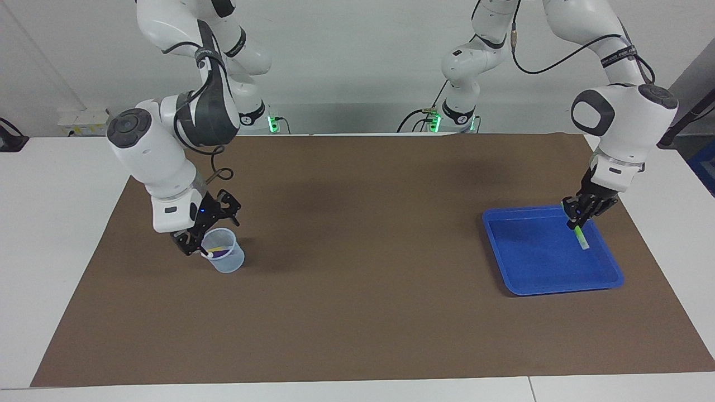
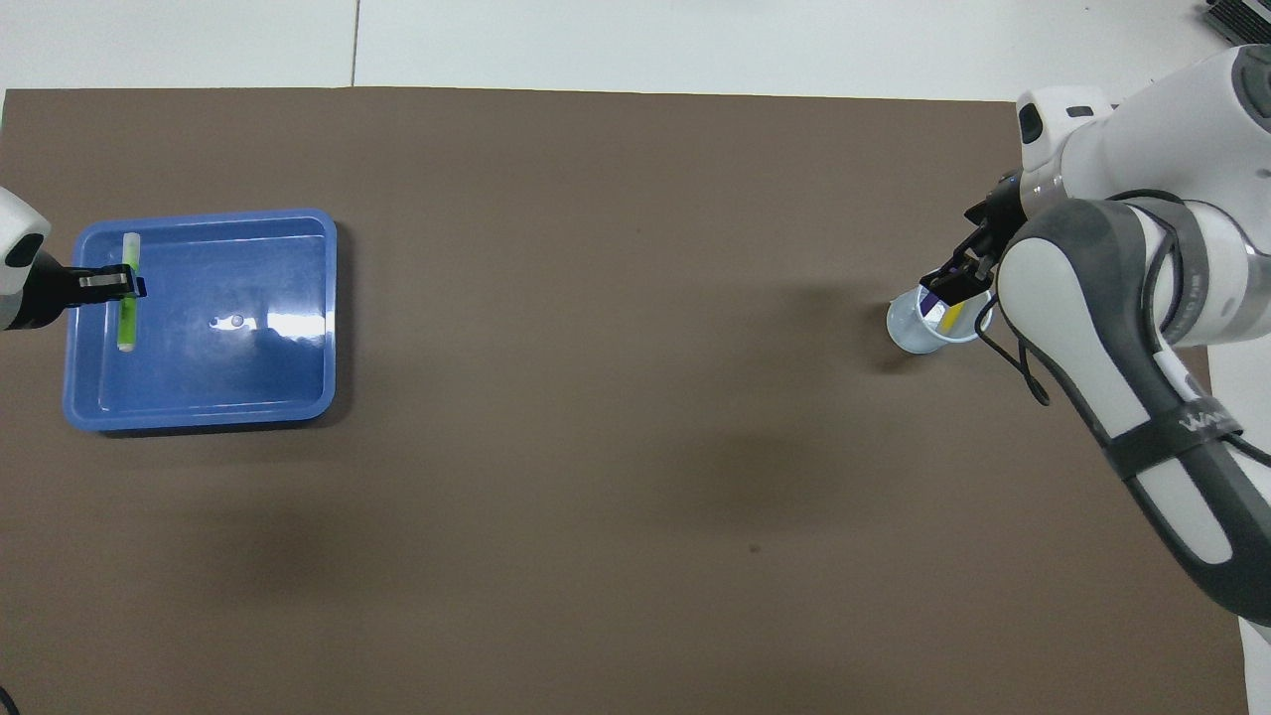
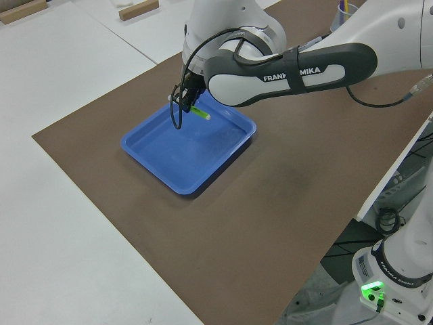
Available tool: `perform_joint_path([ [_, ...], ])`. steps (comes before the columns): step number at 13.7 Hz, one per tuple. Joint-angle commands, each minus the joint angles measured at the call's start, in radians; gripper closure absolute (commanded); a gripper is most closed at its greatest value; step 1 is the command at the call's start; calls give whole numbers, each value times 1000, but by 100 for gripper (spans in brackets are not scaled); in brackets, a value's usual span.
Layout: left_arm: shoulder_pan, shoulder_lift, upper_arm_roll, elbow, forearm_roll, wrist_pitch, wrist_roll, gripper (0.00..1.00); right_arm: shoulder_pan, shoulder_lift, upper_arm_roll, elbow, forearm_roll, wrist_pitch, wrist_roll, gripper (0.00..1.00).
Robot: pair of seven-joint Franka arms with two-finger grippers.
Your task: Right arm passes pens to left for tray arrangement
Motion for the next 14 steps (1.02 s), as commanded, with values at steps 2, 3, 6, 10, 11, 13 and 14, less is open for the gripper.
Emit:
perform_joint_path([
  [2, 49, 133, -7, -2, 28, 154, 17, 100, -20, 5, 14, -55, -30, 64, -106, 0],
  [3, 53, 150, -4, -2, 28, 162, 58, 100, -26, -1, 14, -77, -33, 72, -119, 0],
  [6, 53, 166, 39, 4, 28, 179, 187, 100, -45, -18, 12, -118, -39, 86, -175, 0],
  [10, 71, 167, 42, 4, 30, 183, 196, 100, -57, -20, 12, -125, -43, 93, -201, 4],
  [11, 71, 169, 42, -1, 30, 182, 196, 100, -60, -15, 14, -129, -41, 96, -198, 5],
  [13, 74, 167, 42, -11, 30, 180, 196, 100, -56, -13, 14, -143, -41, 116, -192, 8],
  [14, 80, 167, 42, -16, 30, 180, 195, 100, -53, -13, 14, -143, -41, 116, -186, 9],
])
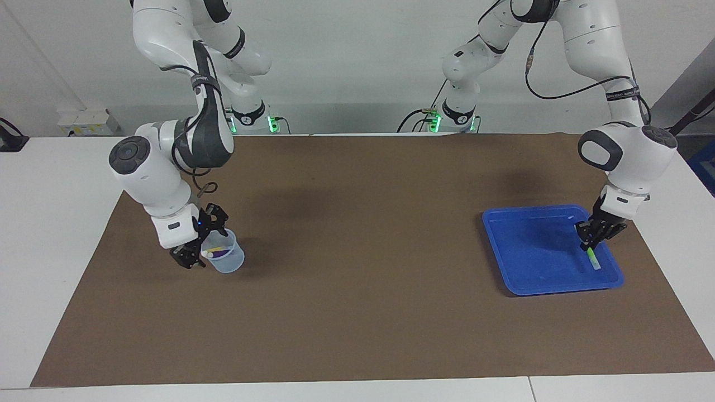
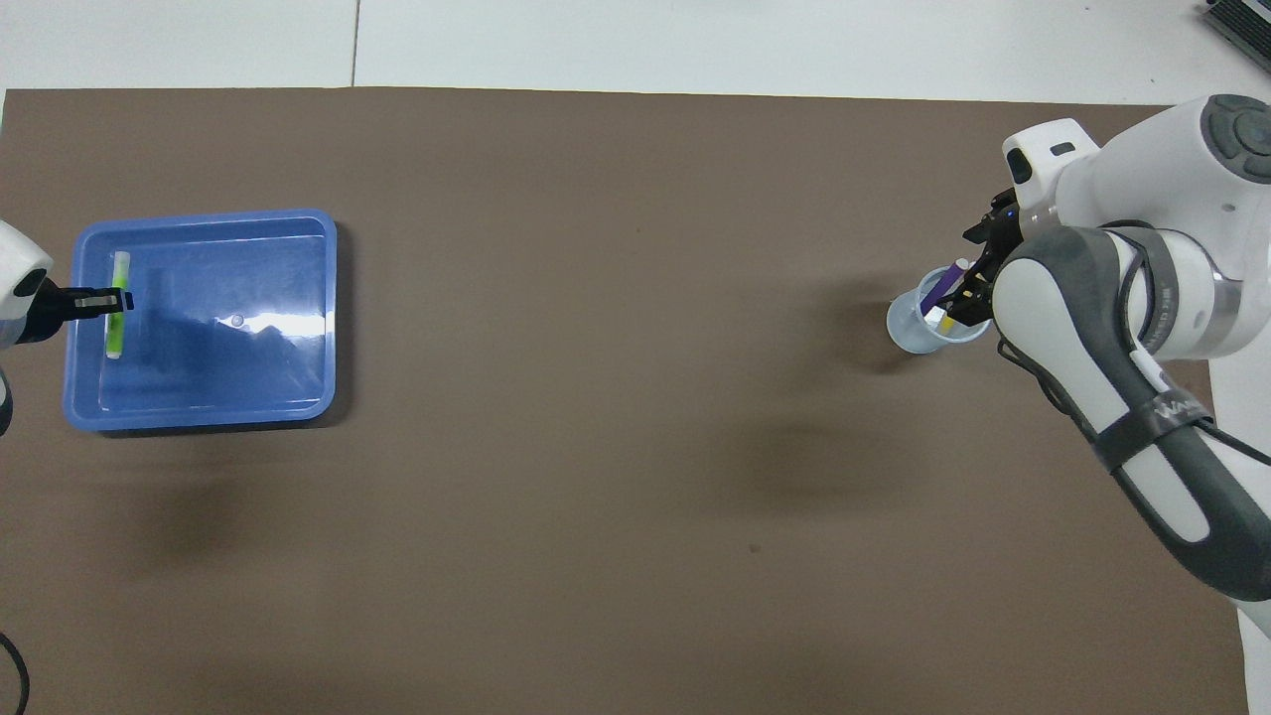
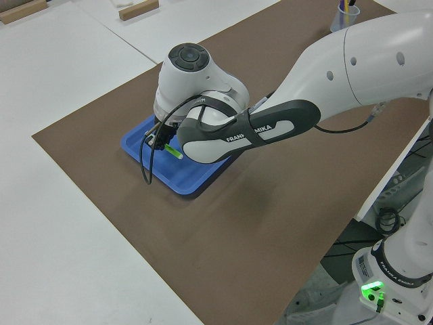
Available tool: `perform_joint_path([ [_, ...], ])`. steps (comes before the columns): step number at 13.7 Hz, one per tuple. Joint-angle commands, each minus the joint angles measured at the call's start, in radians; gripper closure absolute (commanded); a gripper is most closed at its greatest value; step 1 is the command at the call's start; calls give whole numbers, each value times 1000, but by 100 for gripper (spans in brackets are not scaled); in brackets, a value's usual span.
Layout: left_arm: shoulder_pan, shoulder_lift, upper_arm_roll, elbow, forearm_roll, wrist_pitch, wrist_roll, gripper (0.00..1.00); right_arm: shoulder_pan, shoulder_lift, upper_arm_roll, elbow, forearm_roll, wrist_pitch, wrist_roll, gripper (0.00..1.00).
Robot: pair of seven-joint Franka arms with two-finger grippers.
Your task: Right arm passes pens to left for tray arrangement
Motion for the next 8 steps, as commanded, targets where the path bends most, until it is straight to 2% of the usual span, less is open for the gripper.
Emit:
perform_joint_path([
  [1, 19, -6, -5, -21, 25, 6, 7, 100, -8, -23, 13, -40, -25, 29, 1, 10],
  [3, 21, -7, -3, -42, 25, 9, 7, 100, -8, -23, 13, -40, -25, 27, 3, 13],
  [8, 24, -1, -5, -52, 25, 18, 5, 100, -11, -25, 13, -40, -25, 14, 3, 40],
])
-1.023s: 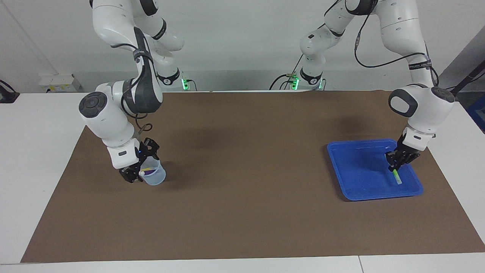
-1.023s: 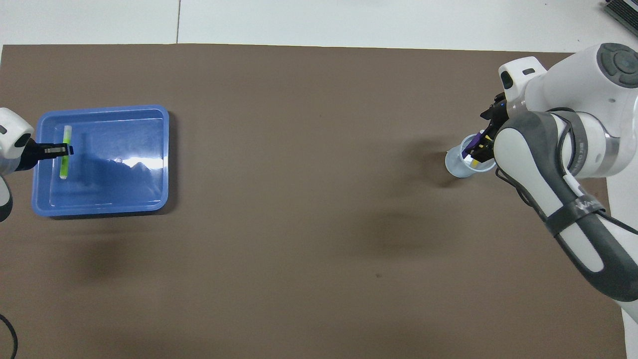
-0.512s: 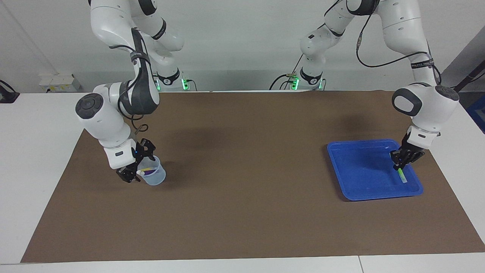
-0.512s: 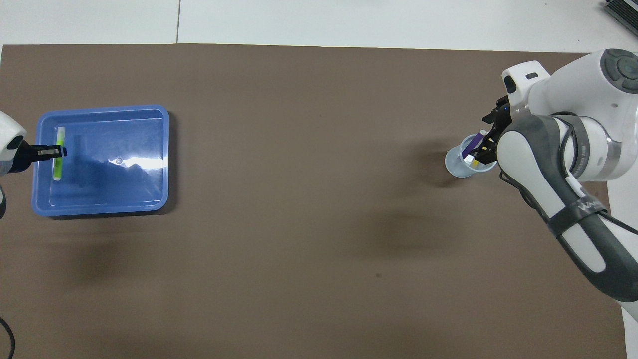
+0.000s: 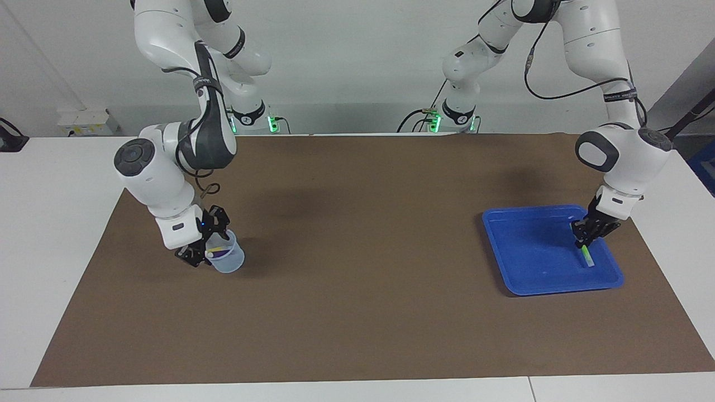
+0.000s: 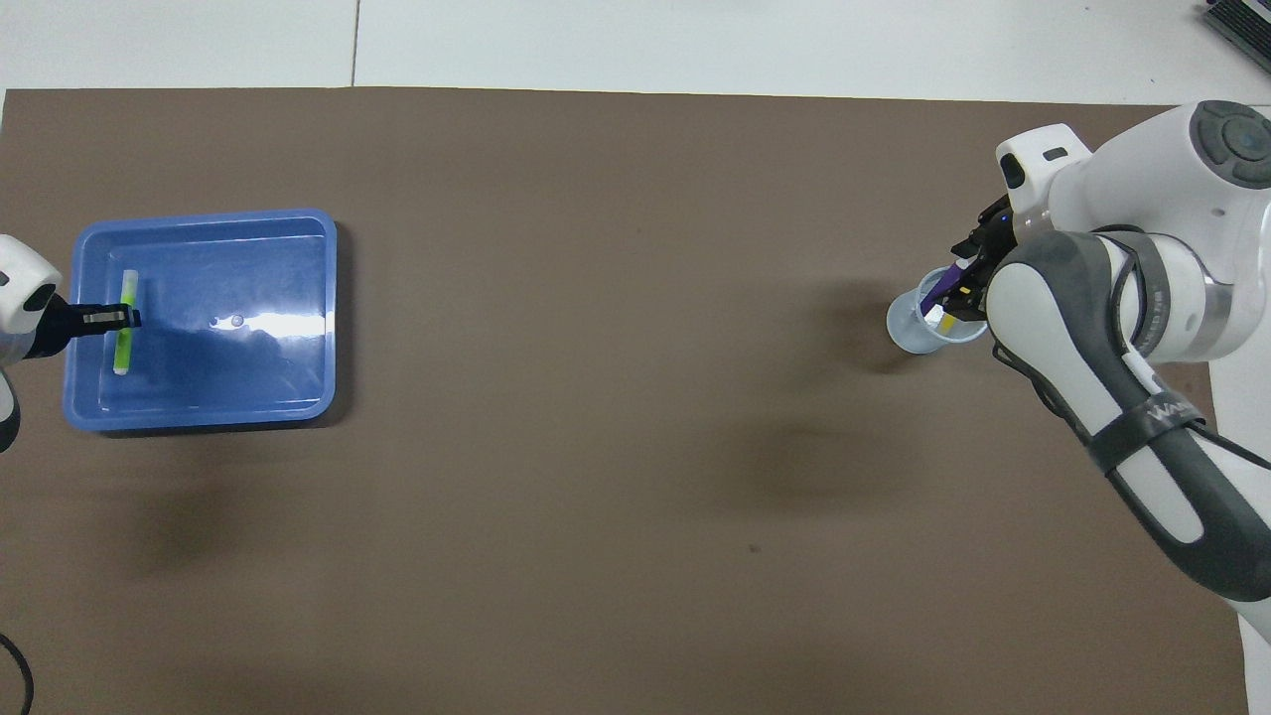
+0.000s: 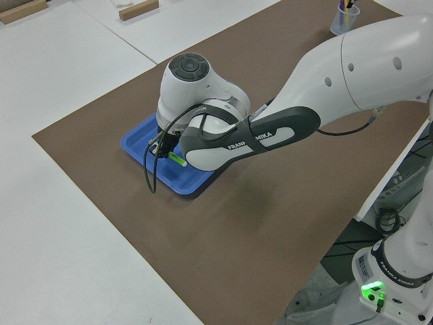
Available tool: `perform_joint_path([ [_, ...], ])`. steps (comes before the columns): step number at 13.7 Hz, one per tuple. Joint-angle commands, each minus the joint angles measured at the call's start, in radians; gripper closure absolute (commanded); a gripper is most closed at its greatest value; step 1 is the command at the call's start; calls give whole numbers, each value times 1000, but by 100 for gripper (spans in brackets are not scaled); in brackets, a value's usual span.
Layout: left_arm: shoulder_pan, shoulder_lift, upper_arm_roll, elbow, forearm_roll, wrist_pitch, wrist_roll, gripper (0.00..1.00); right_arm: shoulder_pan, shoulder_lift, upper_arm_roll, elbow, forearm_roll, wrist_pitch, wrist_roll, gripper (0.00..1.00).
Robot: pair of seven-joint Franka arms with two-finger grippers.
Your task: Right arm passes pens to left for tray arrangement
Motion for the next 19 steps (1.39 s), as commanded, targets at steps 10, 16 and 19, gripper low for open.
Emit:
perform_joint_path([
  [10, 15, 18, -3, -24, 27, 38, 30, 100, -18, -24, 9, -29, -25, 5, 1, 48],
  [16, 15, 31, -3, -24, 29, 63, 70, 91, -18, -24, 9, -29, -25, 2, 4, 57],
  [19, 15, 31, -3, -26, 29, 63, 68, 75, -18, -24, 9, -28, -25, -2, 11, 60],
])
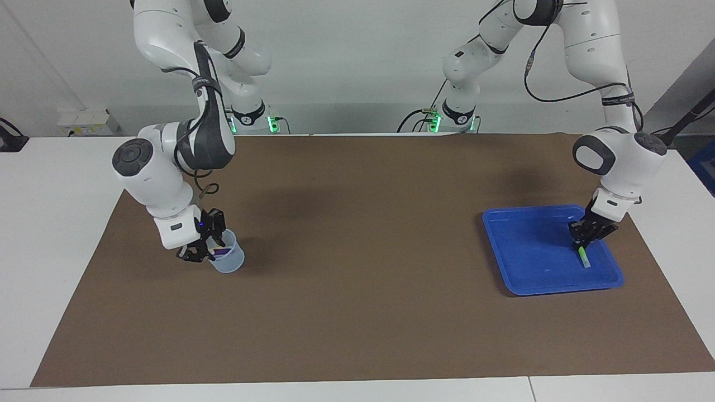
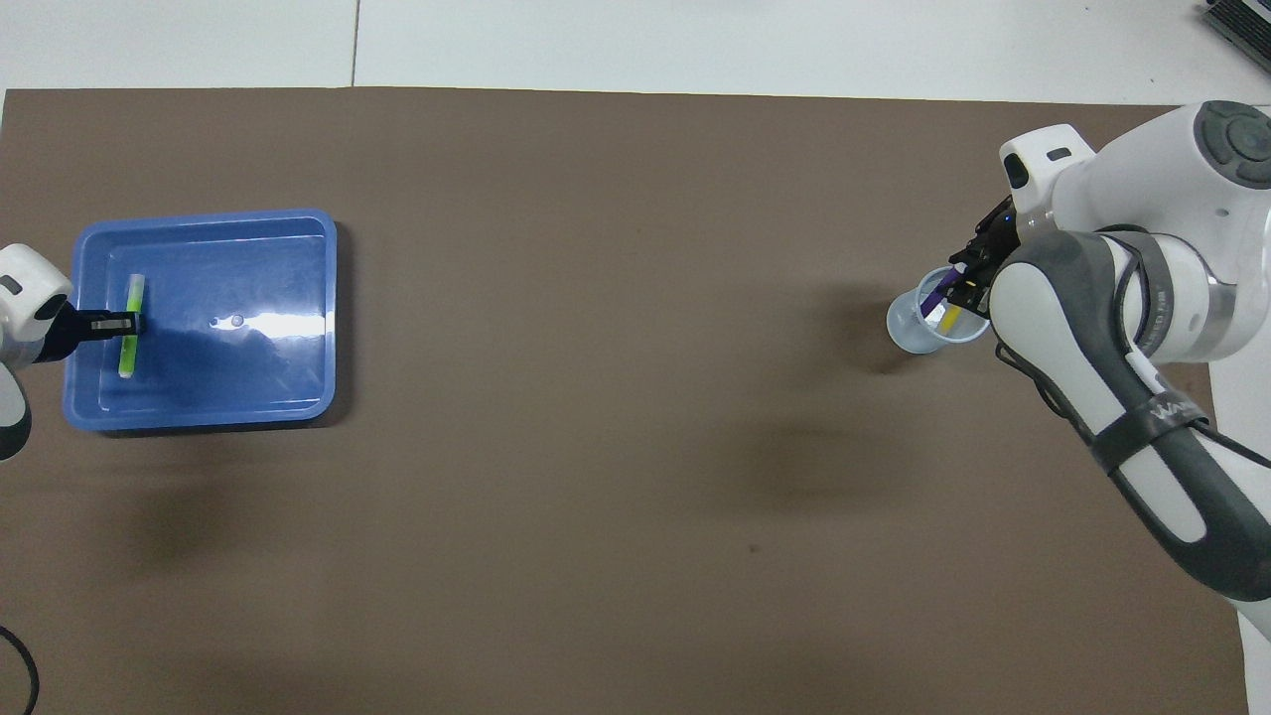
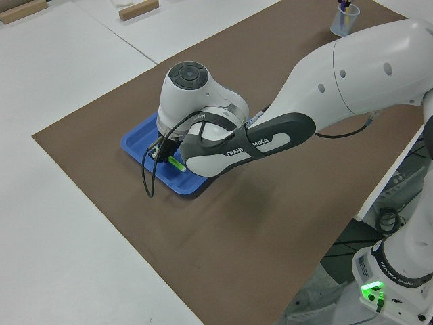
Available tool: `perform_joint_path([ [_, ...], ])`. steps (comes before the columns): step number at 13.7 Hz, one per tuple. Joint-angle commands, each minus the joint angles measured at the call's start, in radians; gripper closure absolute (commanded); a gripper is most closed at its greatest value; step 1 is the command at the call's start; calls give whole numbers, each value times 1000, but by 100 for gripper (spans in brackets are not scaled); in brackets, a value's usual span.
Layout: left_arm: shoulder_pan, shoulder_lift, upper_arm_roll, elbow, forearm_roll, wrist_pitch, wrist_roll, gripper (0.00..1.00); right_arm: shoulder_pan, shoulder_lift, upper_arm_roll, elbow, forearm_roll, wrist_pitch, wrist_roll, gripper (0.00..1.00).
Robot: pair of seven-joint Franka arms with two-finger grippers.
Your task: Right arm passes pens to left for tray arrangement
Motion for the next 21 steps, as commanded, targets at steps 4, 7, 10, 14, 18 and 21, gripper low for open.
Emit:
perform_joint_path([
  [4, 9, 7, -5, -17, 27, 27, 5, 59, -16, -24, 13, -26, -25, -11, 34, 62],
  [7, 9, 7, -3, -15, 27, 20, -1, 56, -15, -25, 13, -26, -25, -14, 40, 64],
  [10, 9, 8, -5, -1, 25, 13, -9, 36, -13, -25, 13, -26, -25, -16, 46, 66],
  [14, 0, 16, -5, 49, 16, -86, -27, 22, -12, -25, 13, -26, -25, -16, 47, 67],
  [18, -28, 8, -5, 141, 18, -241, -90, 11, -10, -25, 13, -24, -25, -23, 60, 68],
  [21, -31, -3, -6, 143, 18, -244, -100, 10, -10, -25, 13, -23, -24, -31, 63, 71],
])
